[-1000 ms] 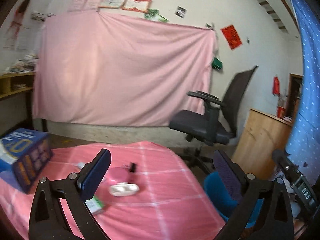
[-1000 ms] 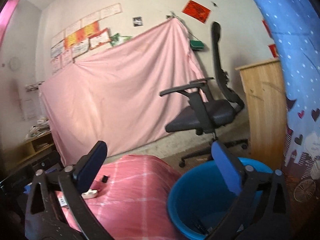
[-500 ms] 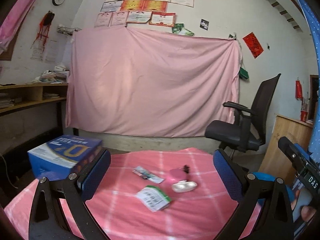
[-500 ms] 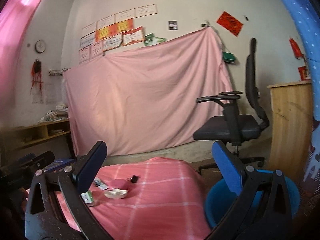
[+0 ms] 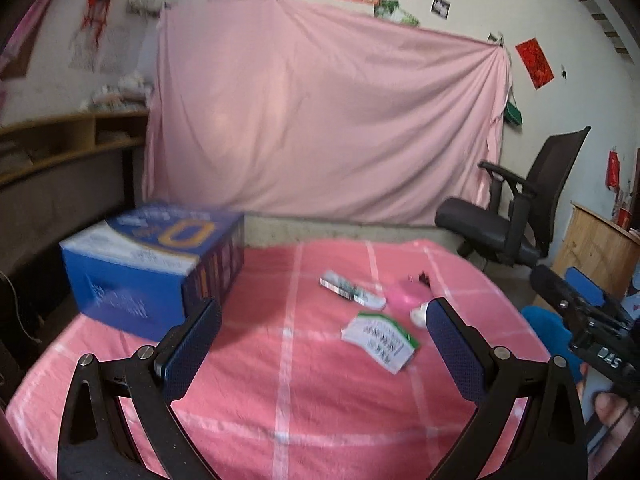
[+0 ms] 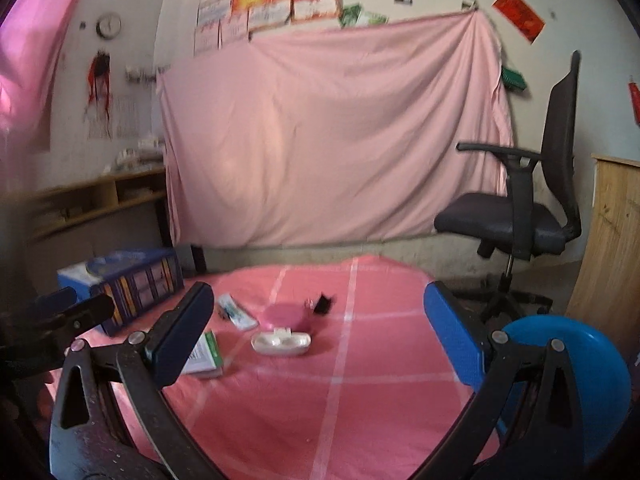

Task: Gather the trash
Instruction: 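Move both tools back over the table toward the remaining trash, then grasp the green-edged paper packet with the left gripper while the right grasps the white earbud case, then carry both items over the blue basin and open both grippers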

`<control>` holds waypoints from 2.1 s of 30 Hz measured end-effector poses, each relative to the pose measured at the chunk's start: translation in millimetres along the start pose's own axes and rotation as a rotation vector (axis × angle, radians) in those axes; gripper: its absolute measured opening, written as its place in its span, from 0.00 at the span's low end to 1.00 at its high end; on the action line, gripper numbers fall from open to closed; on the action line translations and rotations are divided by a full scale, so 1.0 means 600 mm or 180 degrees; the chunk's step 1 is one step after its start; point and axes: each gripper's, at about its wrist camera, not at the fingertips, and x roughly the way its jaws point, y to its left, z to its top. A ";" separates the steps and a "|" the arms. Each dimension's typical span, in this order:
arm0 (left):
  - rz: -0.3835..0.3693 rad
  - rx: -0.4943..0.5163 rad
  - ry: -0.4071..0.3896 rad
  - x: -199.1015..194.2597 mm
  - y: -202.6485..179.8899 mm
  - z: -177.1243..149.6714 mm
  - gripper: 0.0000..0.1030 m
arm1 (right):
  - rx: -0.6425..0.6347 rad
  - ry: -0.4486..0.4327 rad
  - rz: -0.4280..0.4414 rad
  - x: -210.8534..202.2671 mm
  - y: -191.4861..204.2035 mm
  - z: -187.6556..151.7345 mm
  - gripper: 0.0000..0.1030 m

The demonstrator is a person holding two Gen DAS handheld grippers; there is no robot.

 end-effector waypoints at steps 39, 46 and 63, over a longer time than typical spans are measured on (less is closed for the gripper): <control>-0.0634 -0.0632 0.0995 0.086 0.029 0.015 0.11 | 0.0306 0.1719 0.0925 0.201 -0.003 -0.055 0.54; -0.0568 -0.0439 0.0872 0.069 0.013 0.017 0.04 | 0.0291 0.1643 0.1013 0.167 0.003 -0.061 0.49; -0.0581 0.0168 0.0224 0.018 -0.089 0.044 0.04 | 0.0314 0.0279 0.0653 -0.001 -0.045 -0.019 0.48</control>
